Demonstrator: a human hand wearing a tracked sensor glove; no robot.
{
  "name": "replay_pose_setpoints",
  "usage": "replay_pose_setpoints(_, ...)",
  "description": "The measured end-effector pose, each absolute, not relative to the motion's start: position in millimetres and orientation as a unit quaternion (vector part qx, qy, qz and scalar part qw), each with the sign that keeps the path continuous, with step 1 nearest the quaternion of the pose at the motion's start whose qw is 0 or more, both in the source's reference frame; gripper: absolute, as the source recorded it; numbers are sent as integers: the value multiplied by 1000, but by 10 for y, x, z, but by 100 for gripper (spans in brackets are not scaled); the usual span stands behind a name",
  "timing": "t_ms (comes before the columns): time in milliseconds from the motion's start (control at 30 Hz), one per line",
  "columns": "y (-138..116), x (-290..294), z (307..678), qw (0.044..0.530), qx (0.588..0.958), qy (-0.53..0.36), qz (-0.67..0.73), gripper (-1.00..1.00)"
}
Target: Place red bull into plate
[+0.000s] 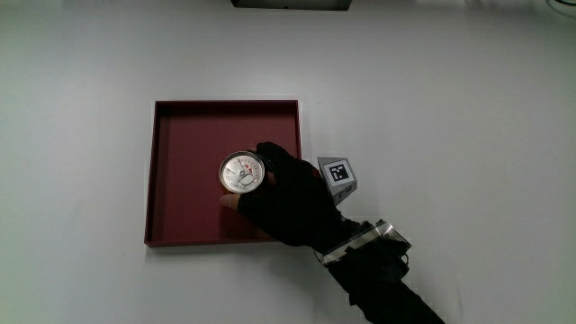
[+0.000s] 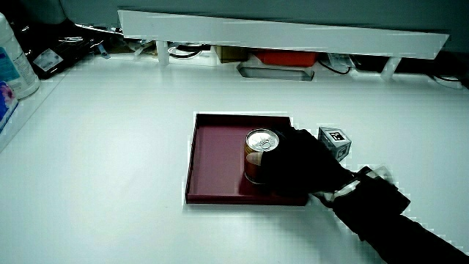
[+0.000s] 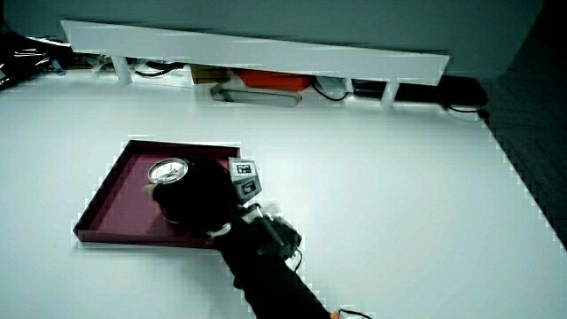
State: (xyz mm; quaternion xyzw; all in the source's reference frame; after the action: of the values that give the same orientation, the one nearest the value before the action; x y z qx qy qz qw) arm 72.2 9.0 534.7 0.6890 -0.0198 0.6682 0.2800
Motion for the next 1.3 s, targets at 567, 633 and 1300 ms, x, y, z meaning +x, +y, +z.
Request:
replay_pose_setpoints(567,113,733,5410,295,686,-11,665,-24)
replay_pose_setpoints(633,114,733,5412,298,686,-8,664,-33)
replay_pose_setpoints(1300,-151,1247,4524,376,699,-111,598,-100)
